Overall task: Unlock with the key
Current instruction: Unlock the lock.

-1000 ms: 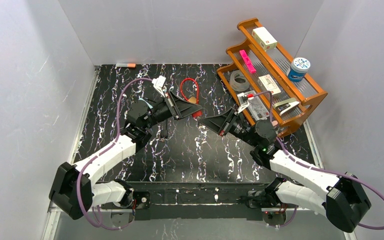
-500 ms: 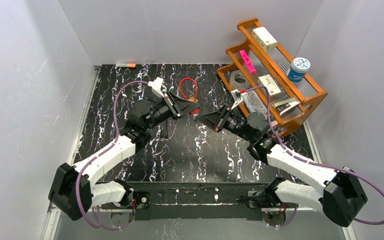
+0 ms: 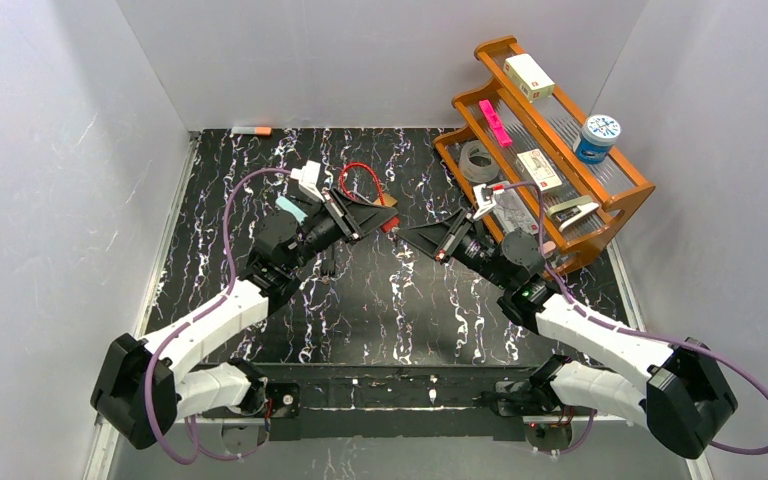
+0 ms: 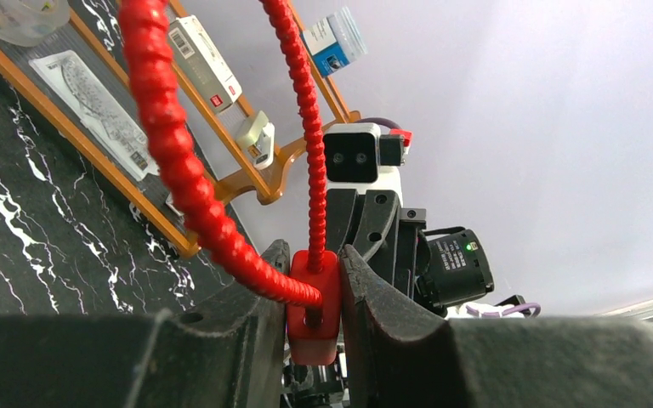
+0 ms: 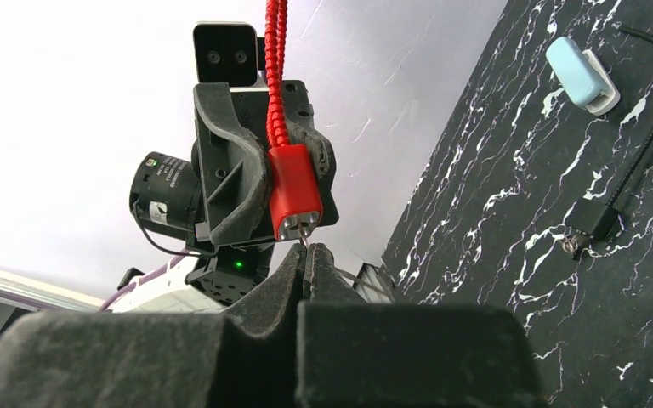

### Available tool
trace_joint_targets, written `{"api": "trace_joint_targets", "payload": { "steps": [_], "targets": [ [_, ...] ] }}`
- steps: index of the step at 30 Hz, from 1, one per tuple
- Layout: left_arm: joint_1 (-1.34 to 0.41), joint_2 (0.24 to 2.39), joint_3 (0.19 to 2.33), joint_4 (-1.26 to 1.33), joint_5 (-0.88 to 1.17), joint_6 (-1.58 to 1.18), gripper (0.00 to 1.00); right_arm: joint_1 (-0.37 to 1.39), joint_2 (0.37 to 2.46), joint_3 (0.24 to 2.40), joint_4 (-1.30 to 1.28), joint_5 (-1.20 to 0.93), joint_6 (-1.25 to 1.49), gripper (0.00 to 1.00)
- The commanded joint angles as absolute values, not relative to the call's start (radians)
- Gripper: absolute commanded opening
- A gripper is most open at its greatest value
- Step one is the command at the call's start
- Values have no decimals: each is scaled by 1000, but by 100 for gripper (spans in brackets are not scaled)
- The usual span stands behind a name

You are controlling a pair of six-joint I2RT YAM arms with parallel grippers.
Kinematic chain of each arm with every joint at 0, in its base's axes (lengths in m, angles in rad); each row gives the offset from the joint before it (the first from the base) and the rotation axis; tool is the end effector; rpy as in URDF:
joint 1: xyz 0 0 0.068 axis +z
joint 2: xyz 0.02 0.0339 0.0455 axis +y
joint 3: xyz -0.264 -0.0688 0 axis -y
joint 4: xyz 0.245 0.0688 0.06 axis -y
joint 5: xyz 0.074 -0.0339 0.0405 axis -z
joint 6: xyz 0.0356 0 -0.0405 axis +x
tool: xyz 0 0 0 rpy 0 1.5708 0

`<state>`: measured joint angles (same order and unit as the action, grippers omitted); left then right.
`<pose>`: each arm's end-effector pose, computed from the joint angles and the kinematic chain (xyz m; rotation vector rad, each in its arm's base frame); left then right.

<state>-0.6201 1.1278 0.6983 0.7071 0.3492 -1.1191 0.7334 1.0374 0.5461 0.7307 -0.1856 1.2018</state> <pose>0.2028 -0.1598 0.3340 -0.0303 1.5219 -1.6691 0.1709 0.1628 0.3040 0.1819 1.5581 1.7159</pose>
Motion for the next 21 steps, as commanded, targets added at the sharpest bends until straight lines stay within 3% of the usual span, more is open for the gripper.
{"api": "trace_joint_targets", "payload": {
  "steps": [1,6,12,21],
  "targets": [
    [-688,1112,669,725,409,-1109,0,713,1047,605,888,-134,1160,1],
    [-730,1134,663,739,370,-1136,0,713,1064,615,940,-223,1012,1],
    [-769,1123,617,753,268,-1189,0,714,1004,608,874,-83,873,1],
    [-811,1127,542,891,170,-1228,0,701,1077,648,842,-104,1192,1]
  ]
}}
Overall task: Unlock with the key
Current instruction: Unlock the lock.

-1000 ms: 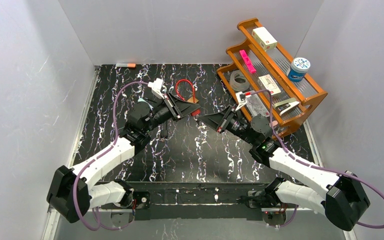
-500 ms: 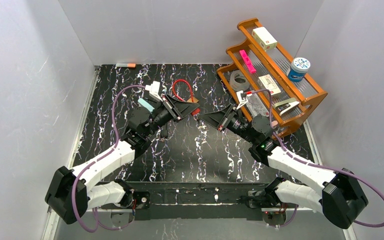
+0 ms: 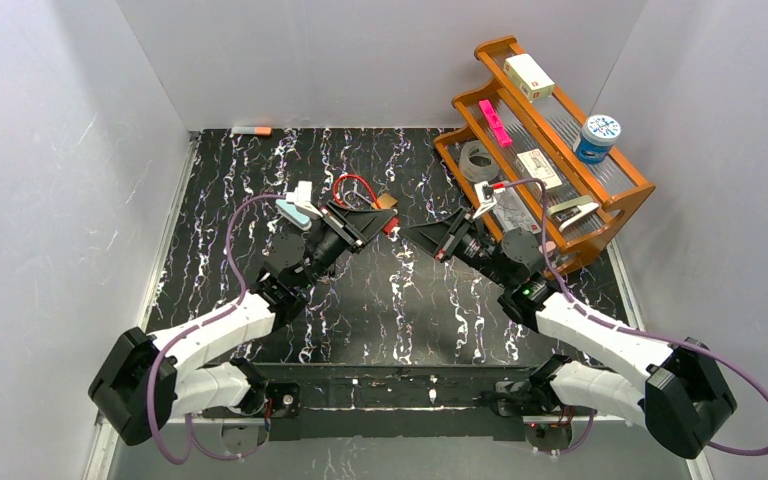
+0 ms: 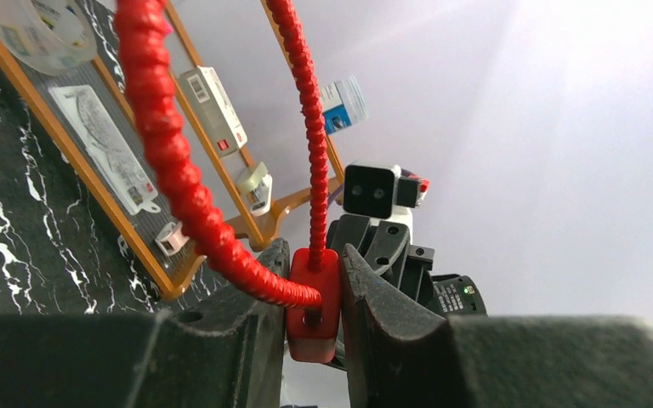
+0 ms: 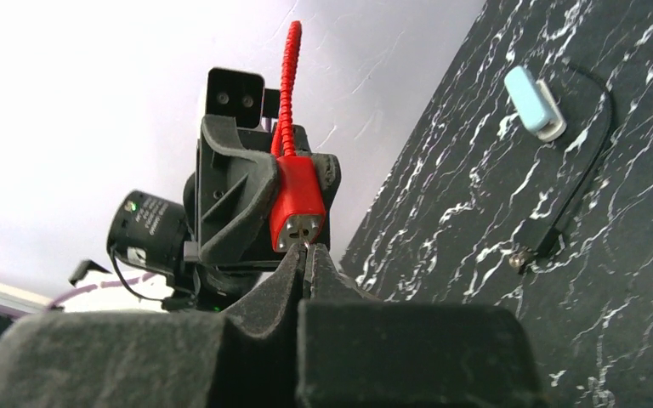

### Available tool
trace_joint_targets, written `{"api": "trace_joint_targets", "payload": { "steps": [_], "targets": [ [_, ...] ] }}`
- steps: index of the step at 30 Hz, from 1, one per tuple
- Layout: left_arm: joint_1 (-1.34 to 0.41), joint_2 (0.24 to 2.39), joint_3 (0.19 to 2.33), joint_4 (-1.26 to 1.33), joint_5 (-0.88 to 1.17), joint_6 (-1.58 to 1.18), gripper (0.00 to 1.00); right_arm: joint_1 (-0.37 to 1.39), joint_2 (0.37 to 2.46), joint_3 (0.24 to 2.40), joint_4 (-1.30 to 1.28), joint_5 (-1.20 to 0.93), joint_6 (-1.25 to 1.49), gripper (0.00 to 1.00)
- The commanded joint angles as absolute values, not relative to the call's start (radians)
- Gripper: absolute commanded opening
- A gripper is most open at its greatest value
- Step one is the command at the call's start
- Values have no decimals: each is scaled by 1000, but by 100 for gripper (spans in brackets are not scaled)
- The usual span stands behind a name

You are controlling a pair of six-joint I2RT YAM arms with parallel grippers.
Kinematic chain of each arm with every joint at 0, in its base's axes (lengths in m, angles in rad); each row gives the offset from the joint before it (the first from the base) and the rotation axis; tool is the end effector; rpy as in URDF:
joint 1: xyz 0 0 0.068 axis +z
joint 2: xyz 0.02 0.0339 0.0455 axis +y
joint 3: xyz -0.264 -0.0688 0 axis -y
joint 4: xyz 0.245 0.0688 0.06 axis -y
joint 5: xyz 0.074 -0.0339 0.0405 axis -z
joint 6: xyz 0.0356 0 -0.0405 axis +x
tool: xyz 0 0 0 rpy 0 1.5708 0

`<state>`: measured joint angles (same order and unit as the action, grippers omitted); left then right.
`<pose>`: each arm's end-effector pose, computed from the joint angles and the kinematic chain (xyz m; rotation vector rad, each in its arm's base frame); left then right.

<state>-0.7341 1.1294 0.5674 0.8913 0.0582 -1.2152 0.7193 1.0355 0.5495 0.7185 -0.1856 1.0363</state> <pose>0.1843 -0.1691 0.3078 -0.2866 1.4149 -1.6928 0.1732 0.1605 0.3043 0.0634 1.5332 1.5731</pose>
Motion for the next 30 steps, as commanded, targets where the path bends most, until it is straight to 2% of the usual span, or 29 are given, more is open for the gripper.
{"api": "trace_joint_targets", "payload": {
  "steps": [1,5,13,17,21,25,30],
  "targets": [
    [-814,1130,540,898,166,-1225,0,702,1089,653,848,-124,1209,1],
    [-830,1162,538,934,171,-1229,0,707,1097,682,838,-154,1178,1],
    [-860,1211,531,1030,176,-1320,0,719,1066,674,831,-129,747,1],
    [-867,1222,539,1056,180,-1376,0,719,1062,678,805,-143,637,1],
    [-881,1217,549,1058,156,-1392,0,719,1072,702,742,-108,657,1],
    [-905,1257,584,1056,154,-1350,0,718,1125,780,572,-56,818,1],
    [-921,1292,588,1061,146,-1284,0,718,1163,839,476,-123,997,1]
  ]
}}
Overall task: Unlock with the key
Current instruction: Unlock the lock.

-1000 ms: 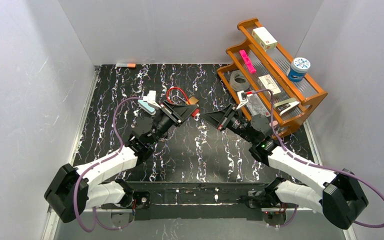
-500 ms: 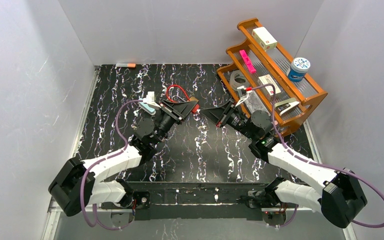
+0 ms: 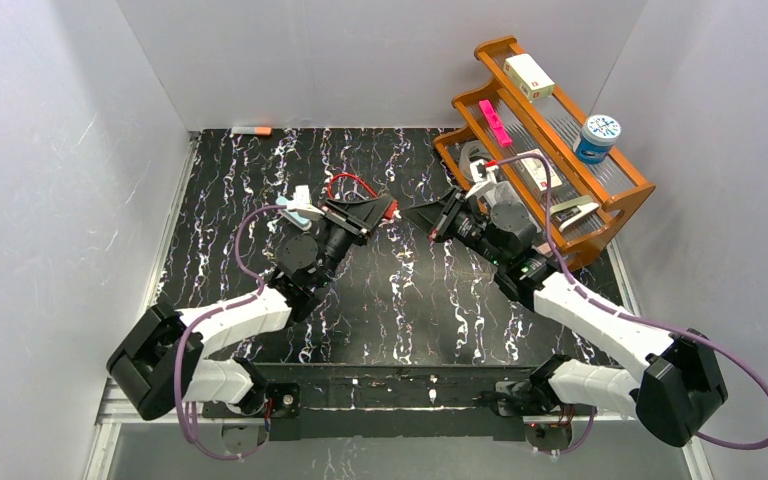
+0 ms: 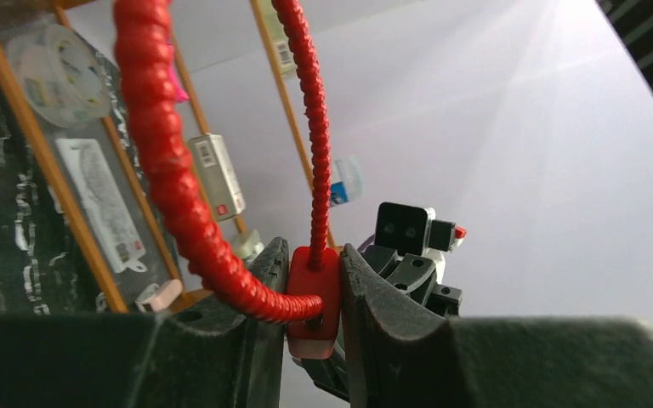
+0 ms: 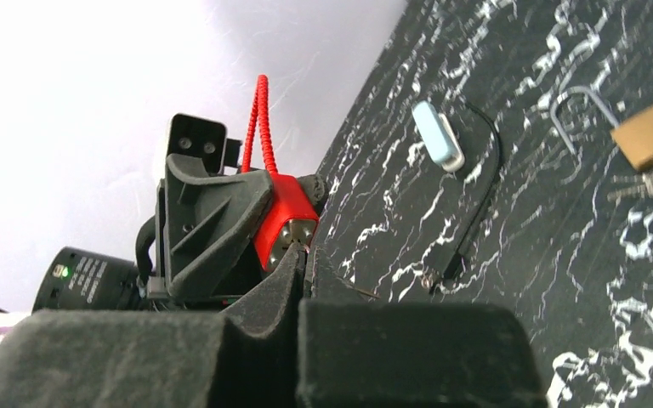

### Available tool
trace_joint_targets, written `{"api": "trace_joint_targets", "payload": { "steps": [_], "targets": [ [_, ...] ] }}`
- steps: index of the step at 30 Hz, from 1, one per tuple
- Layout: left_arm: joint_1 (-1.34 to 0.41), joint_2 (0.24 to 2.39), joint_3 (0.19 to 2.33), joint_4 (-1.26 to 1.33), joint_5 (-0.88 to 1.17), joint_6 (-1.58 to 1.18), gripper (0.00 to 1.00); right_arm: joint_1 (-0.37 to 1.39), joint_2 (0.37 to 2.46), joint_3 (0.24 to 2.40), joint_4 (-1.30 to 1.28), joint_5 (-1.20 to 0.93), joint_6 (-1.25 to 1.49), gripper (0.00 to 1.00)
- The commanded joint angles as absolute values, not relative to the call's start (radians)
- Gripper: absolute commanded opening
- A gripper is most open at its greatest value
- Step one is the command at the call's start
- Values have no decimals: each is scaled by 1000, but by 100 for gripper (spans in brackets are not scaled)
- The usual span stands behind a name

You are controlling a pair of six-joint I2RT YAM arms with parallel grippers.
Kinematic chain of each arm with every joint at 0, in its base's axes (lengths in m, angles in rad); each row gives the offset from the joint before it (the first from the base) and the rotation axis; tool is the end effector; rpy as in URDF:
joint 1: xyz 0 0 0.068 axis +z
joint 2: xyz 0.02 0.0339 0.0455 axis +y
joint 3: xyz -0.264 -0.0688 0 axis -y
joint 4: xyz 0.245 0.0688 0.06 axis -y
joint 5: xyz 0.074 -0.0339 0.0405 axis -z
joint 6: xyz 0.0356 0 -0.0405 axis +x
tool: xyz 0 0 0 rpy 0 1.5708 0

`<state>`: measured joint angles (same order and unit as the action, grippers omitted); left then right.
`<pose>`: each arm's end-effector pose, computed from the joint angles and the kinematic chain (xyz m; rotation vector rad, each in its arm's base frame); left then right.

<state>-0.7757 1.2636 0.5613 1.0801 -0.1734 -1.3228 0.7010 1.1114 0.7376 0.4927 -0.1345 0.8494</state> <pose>0.1952 -0.1828 0.2929 -0.5437 1.2828 -1.7049 0.1967 0.1723 0.3295 -0.0025 1.6052 1.3390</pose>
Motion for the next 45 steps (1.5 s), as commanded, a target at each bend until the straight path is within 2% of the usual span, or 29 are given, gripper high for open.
{"api": "trace_joint_targets", "payload": {
  "steps": [1,6,10,15,19,21,24,29,30,32,35,37,42,45],
  "targets": [
    [-923,1291,586,1066,148,-1266,0,715,1168,855,449,-148,1032,1],
    [-925,1279,587,1073,180,-1221,0,697,1159,854,497,-262,1155,1],
    [-927,1295,565,1160,202,-1284,0,683,1153,743,770,-320,1327,1],
    [-927,1288,542,1184,181,-1259,0,682,1189,714,938,-397,1472,1],
    [-929,1317,548,1186,182,-1273,0,692,1154,775,787,-379,1273,1],
    [-931,1321,553,1186,179,-1283,0,702,1113,812,629,-299,1098,1],
    [-931,1308,548,1183,156,-1299,0,703,1063,787,574,-224,932,1],
    [-932,1274,520,1167,103,-1309,0,702,988,778,440,-178,806,1],
    [-931,1271,518,1164,100,-1305,0,703,971,777,412,-168,807,9],
    [-930,1266,516,1158,92,-1303,0,702,938,761,367,-159,817,36],
    [-922,1257,517,1150,91,-1295,0,702,871,708,342,-150,834,57],
    [-916,1253,518,1144,94,-1295,0,703,815,670,333,-138,840,66],
    [-902,1248,523,1134,113,-1300,0,702,711,611,334,-71,929,83],
    [-895,1244,519,1134,126,-1311,0,702,709,609,355,-13,1027,87]
  ]
}}
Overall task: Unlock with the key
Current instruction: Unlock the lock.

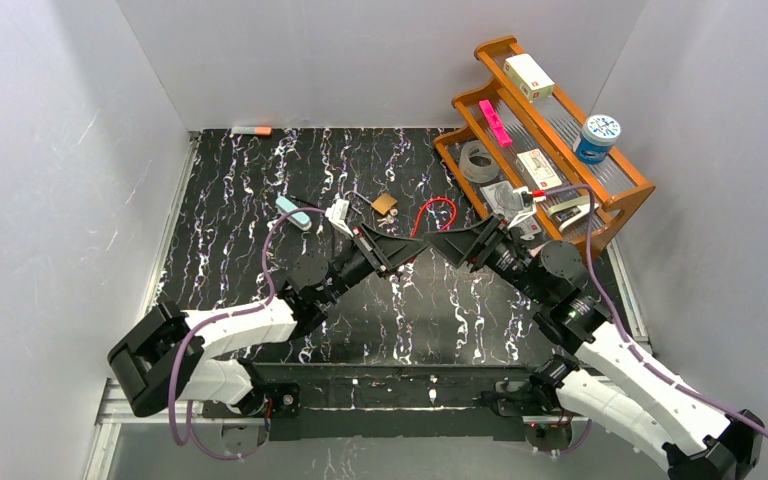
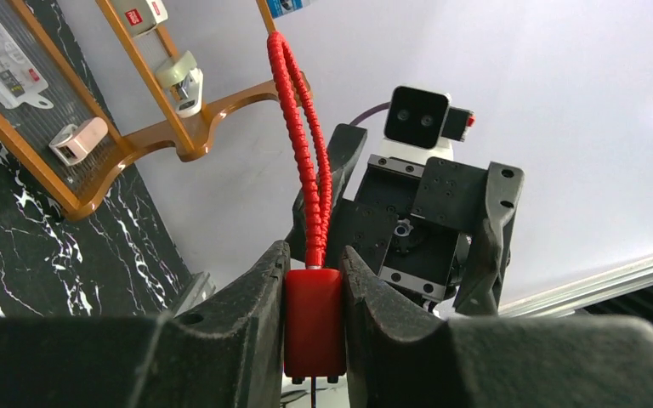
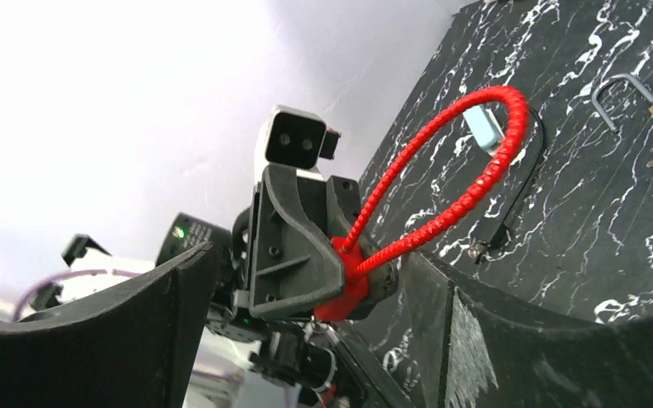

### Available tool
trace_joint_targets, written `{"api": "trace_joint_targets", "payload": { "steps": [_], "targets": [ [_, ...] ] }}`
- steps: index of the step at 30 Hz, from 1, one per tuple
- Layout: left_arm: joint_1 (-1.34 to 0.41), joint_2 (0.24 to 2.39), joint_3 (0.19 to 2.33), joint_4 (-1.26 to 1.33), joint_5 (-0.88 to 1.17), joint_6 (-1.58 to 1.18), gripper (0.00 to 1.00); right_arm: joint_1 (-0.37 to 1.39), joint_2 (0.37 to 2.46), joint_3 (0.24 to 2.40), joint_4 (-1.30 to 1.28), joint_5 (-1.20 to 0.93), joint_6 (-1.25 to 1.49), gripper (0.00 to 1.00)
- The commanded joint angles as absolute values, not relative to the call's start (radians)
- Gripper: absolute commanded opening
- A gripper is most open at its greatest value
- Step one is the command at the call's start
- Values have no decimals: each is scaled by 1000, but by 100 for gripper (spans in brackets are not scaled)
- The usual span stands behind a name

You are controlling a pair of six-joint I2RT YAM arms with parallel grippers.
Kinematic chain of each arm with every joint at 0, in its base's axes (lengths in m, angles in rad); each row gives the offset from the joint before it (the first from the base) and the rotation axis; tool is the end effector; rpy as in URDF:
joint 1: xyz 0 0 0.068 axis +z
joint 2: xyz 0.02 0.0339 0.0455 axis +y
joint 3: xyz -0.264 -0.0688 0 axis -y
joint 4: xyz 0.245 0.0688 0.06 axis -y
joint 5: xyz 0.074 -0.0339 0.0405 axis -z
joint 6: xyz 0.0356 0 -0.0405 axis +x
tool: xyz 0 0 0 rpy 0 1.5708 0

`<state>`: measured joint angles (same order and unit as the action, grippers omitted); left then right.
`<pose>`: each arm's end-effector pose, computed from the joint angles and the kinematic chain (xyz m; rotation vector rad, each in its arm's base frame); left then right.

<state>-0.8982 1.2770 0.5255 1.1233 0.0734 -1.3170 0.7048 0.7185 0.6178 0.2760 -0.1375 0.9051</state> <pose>0.1634 -0.2093 0.2825 -0.2268 1.4449 -1.9358 0.1329 0.1195 0.3414 0.0283 1.5564 1.4078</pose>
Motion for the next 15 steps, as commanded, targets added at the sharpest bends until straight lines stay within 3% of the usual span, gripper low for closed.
{"api": "trace_joint_targets", "payload": {
  "steps": [1,8,13,15],
  "targets": [
    [-892,1240,518,1134,130,-1314,0,701,724,623,324,36,1072,87],
    [-889,1215,525,1132,160,-1318,0,702,842,691,256,56,1195,85],
    [-888,1226,533,1130,198,-1319,0,701,836,635,456,51,1122,74],
    [-888,1227,535,1124,216,-1315,0,701,837,636,475,54,1109,60]
  ]
}}
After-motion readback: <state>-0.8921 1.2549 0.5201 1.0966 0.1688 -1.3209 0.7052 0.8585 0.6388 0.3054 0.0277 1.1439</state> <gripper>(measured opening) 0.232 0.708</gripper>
